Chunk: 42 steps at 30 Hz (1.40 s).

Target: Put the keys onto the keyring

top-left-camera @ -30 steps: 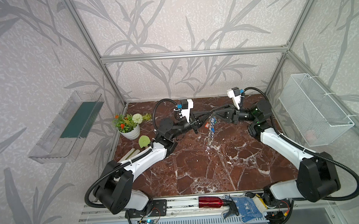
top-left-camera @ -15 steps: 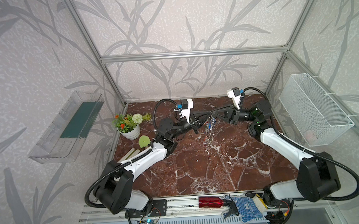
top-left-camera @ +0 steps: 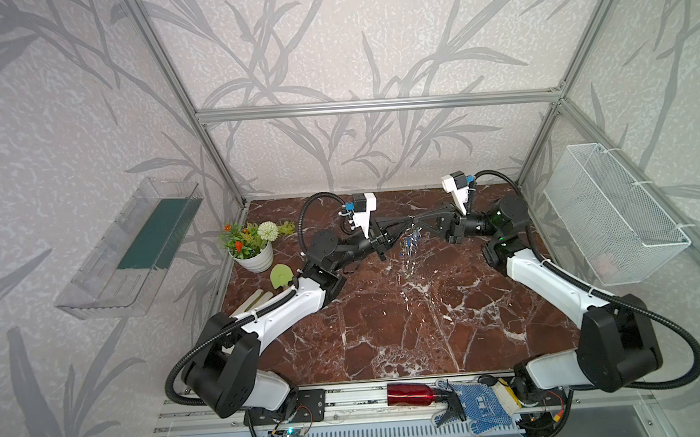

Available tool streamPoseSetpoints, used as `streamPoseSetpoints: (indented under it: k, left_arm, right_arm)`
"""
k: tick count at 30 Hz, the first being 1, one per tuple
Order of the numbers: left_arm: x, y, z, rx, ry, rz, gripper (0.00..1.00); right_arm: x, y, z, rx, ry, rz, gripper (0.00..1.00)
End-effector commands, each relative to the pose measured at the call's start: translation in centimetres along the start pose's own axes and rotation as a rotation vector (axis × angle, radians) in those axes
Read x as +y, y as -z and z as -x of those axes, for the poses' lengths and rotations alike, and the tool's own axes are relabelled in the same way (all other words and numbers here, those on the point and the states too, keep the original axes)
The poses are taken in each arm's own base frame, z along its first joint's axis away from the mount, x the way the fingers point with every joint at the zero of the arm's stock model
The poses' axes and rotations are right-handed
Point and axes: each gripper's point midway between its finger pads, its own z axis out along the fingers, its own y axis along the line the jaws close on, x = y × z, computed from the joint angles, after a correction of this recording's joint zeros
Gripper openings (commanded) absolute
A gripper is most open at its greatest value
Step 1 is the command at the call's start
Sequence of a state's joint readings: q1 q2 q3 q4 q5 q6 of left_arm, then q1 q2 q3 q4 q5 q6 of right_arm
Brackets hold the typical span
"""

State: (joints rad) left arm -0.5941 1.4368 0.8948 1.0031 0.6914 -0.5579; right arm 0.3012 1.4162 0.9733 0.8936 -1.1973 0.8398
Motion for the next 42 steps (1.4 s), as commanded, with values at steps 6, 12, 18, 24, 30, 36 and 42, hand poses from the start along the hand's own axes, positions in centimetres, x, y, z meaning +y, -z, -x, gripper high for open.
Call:
streamPoseSetpoints:
  k: [6,12,18,24,30,36,42]
  left_arm:
    - [-1.0,2.6,3.6,0.059,-0.035,-0.016,0.19]
    - [-1.9,6.4,-0.6,0.456,-0.158,-0.007,0.43]
    - [-2.5,8.0,-2.1,0.698,-0.193,-0.052,0.46]
    - [-1.6,7.0,-1.9,0.793,-0.167,-0.073,0.45]
    - [-1.3,5.6,-2.6,0.847,-0.169,-0.097,0.38]
    - [-0.7,4.4,-3.1,0.870,-0.179,-0.098,0.36]
    - [0.1,3.6,-3.2,0.878,-0.214,-0.079,0.35]
  right_arm:
    - [-0.3,-0.4,0.1,0.022,0.046,-0.015,0.00]
    - [-1.7,-0.3,-1.3,0.075,0.131,-0.068,0.00]
    - [-1.0,-0.9,-3.1,0.158,0.244,-0.059,0.00]
    - [-0.4,-1.0,-3.3,0.191,0.281,-0.048,0.00]
    - [0.2,-1.3,-3.4,0.189,0.282,-0.011,0.00]
    - [0.6,-1.4,-3.5,0.186,0.269,0.017,0.00]
    - [0.9,-1.4,-3.5,0.180,0.269,0.040,0.00]
